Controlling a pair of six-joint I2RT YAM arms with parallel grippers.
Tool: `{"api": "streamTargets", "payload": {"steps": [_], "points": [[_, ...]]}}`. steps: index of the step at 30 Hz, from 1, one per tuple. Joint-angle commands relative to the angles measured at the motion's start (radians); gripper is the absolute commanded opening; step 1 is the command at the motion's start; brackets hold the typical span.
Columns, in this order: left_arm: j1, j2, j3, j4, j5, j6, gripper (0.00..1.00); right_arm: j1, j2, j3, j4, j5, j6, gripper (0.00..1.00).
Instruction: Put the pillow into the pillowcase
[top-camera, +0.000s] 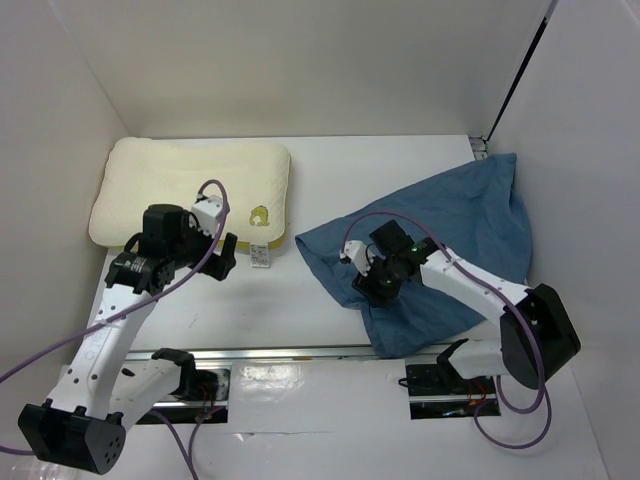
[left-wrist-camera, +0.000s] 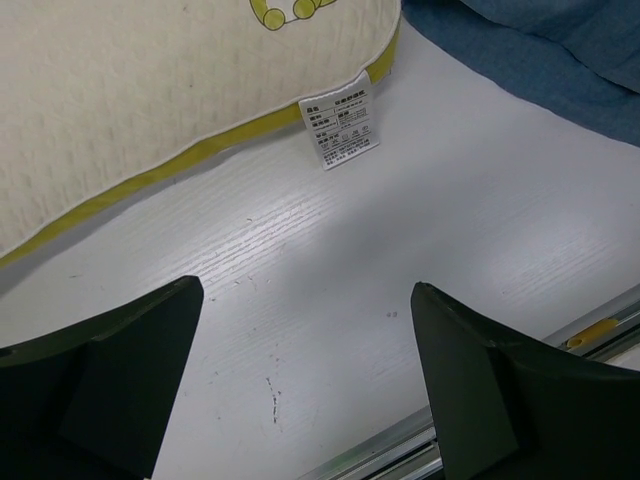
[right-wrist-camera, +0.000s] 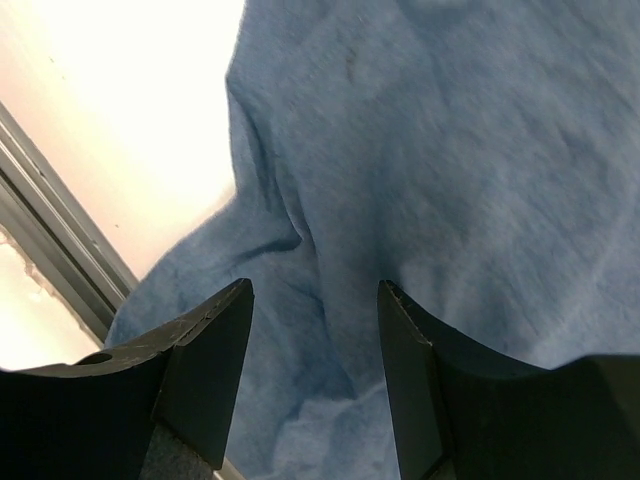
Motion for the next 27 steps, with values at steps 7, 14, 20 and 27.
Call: {"api": "streamTargets", "payload": {"steps": [7, 14, 20, 27], "points": [[-0.001, -0.014, 0.000, 0.030, -0.016, 0.017, 1.00, 0.070, 0.072, 0.061, 0.107, 0.002, 0.025, 0.61], [-0.001, -0.005, 0.000, 0.030, -0.025, 0.027, 1.00, 0.070, 0.149, 0.095, 0.158, 0.056, 0.070, 0.61], [-0.001, 0.005, 0.000, 0.030, -0.034, 0.027, 1.00, 0.070, 0.196, 0.141, 0.195, 0.082, 0.107, 0.59], [-0.001, 0.024, -0.009, 0.039, -0.054, 0.046, 1.00, 0.081, 0.257, 0.176, 0.162, 0.025, 0.105, 0.53]]}}
